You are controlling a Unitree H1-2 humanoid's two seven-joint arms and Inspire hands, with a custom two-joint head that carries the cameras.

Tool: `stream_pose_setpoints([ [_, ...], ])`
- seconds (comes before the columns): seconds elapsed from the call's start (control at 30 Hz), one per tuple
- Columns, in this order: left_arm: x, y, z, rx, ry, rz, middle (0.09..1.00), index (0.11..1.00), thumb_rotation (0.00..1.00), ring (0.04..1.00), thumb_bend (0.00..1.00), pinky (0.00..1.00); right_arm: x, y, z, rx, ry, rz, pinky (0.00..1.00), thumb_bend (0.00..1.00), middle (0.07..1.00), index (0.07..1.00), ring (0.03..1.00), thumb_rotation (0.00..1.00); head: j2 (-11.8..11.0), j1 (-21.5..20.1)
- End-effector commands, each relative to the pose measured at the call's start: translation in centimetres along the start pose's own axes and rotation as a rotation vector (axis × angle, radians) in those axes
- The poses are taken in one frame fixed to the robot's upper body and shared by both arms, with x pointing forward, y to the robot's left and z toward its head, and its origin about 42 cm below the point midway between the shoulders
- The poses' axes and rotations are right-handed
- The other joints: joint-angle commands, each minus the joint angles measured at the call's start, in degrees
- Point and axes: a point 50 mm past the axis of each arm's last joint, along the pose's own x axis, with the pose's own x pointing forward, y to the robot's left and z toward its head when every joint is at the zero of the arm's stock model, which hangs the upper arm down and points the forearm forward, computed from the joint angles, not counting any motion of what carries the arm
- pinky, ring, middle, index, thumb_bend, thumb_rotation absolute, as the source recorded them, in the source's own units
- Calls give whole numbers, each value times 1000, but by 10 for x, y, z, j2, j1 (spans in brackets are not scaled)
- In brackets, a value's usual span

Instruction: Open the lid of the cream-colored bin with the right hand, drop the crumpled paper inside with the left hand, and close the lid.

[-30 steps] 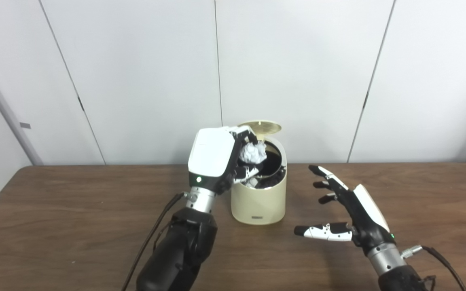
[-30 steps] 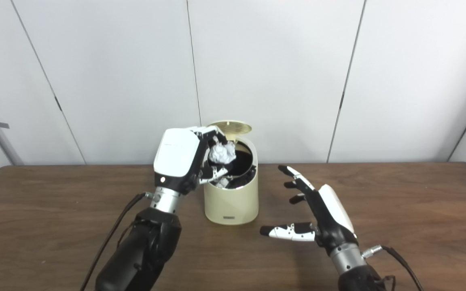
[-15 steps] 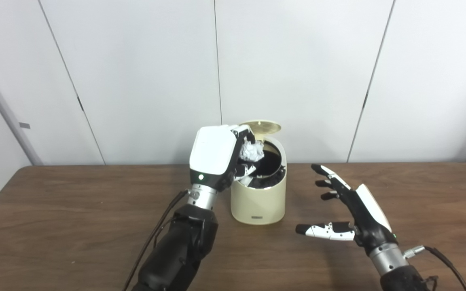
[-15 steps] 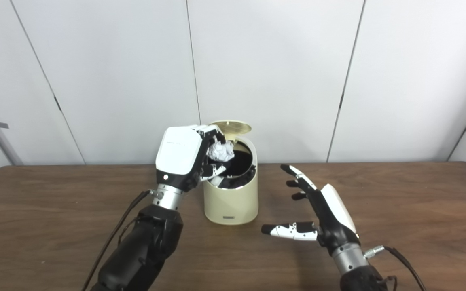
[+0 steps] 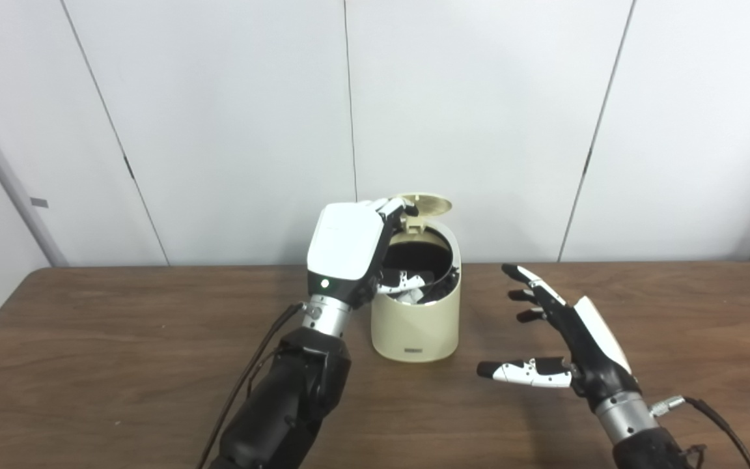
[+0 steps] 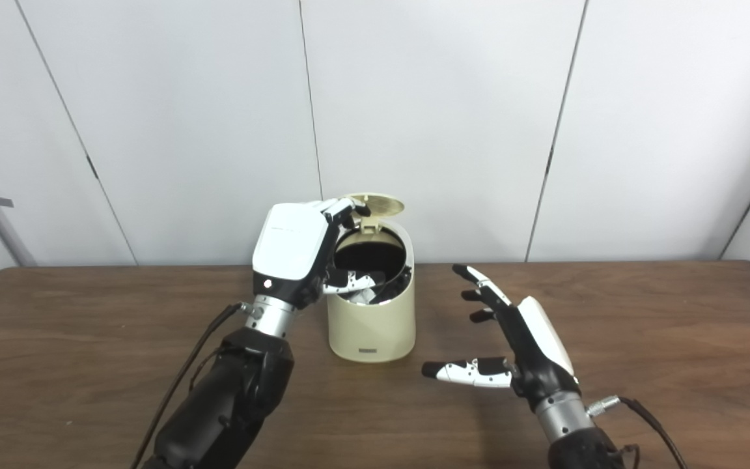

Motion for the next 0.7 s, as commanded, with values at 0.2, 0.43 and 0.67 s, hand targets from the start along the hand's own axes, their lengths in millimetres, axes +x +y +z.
stream_pose_setpoints([
  [0.2,16,19,5,-4,-28,74,555,656,279,511,908,450,6,-10,14,1,-62,-44,707,796,916,889,830,199,3,1],
  [0.43,8,23,2,-70,-35,118,482,603,198,472,787,430,9,-12,13,-8,-64,-58,675,801,911,886,818,244,2,2],
  [0.67,-24,50,-16,-319,49,150,467,520,1,461,520,384,12,-11,12,-10,-62,-53,672,794,909,880,822,259,-2,9],
])
